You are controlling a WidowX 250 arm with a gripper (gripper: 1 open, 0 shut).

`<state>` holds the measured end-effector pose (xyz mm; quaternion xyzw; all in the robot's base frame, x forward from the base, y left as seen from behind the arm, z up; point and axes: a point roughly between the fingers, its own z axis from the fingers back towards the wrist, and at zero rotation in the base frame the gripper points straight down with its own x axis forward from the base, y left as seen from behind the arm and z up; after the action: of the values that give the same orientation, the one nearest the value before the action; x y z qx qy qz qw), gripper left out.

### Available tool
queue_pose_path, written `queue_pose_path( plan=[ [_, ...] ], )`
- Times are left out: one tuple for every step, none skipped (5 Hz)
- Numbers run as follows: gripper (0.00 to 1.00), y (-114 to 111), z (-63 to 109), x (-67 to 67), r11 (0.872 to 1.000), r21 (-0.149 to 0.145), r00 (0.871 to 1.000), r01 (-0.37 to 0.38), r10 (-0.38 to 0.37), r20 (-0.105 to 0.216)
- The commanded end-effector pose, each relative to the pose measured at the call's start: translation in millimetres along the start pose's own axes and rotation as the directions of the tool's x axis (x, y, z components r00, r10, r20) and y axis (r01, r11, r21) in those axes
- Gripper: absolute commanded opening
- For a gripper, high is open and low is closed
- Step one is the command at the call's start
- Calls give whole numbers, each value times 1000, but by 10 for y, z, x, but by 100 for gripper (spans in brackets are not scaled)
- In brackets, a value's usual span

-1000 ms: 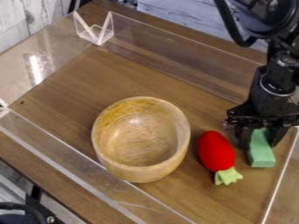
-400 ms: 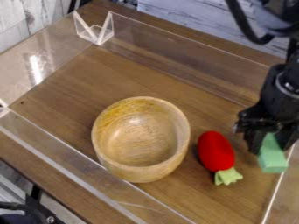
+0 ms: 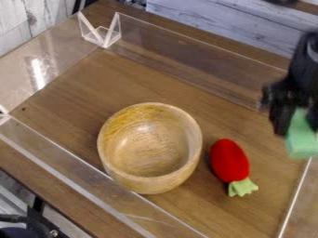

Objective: Put the green block in the brown bowl

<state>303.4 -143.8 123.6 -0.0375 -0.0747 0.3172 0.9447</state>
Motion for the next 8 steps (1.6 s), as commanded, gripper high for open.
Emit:
queue_pose_path(
  plan=[
    [0, 144, 553, 161, 996, -74, 996, -58, 63, 67],
    [0, 427, 848, 211, 989, -71, 986, -130, 136, 96],
    [0, 808, 892, 191, 972, -46, 967, -230, 234, 105],
    [0, 1052, 791, 74, 963, -20, 956, -269, 269, 118],
    [0, 1297, 700, -7, 955, 10, 948, -296, 292, 130],
    [0, 1547, 506, 24, 954, 34, 948, -299, 293, 123],
    [0, 1607, 523, 29, 968, 40, 965, -248, 243, 101],
    [0, 1670, 482, 34, 977, 37, 975, -209, 206, 82]
  ],
)
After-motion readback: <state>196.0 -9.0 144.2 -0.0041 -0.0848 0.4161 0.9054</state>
